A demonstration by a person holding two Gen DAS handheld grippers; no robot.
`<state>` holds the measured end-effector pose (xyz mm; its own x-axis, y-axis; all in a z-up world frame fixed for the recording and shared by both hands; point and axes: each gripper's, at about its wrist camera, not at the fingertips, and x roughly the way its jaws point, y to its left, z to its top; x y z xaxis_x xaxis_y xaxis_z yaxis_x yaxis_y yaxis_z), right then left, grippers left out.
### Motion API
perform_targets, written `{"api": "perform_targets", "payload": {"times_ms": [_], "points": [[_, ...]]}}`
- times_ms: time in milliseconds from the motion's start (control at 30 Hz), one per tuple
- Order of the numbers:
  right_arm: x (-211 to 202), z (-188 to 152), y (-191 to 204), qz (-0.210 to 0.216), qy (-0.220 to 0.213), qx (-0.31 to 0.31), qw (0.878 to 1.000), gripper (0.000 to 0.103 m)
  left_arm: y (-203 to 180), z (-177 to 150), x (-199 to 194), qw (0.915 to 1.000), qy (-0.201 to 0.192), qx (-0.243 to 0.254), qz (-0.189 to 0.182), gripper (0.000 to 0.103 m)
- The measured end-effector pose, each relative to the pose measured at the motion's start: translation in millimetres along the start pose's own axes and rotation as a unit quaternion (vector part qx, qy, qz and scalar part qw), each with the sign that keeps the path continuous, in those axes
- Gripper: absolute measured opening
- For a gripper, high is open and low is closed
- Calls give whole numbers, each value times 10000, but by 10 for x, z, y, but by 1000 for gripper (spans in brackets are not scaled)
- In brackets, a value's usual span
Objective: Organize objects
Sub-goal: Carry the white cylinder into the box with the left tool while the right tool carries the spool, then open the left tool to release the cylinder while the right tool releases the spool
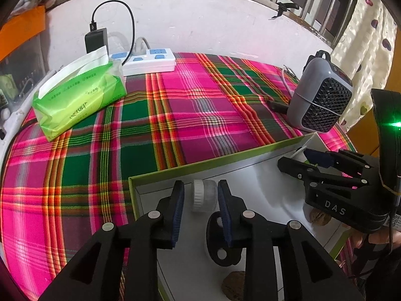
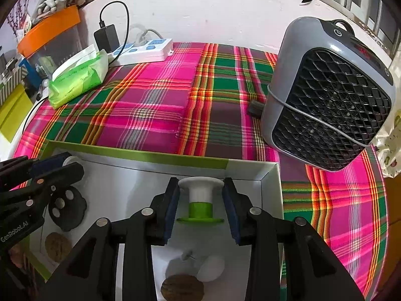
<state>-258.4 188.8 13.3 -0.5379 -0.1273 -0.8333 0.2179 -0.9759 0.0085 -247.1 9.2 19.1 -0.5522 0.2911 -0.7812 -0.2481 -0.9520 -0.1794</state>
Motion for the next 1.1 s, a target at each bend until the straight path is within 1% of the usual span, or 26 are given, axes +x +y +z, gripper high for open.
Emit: {"api": "perform_targets", "payload": {"times_ms": [100,200,433,733,1100], "points": [[-23,-12,5,-3,-33,19,10000,46,0,6,-14,10000,-25,-9,23,31],[-54,-23,-2,14,-76,67,9999,48,11,8,-42,10000,-53,-51,36,33],[-176,-58,21,18,-189,124,9997,49,-1,-25,-174,9999,-146,-91,9,33],[-435,-130,3,18,-380,191,9991,49,-43,-98,-433,9993,-352,-121,-13,34],[-823,-367,8,111,-689,316,9971,49,-66,-383,-870,9976,-665,-177,-3,34]]}}
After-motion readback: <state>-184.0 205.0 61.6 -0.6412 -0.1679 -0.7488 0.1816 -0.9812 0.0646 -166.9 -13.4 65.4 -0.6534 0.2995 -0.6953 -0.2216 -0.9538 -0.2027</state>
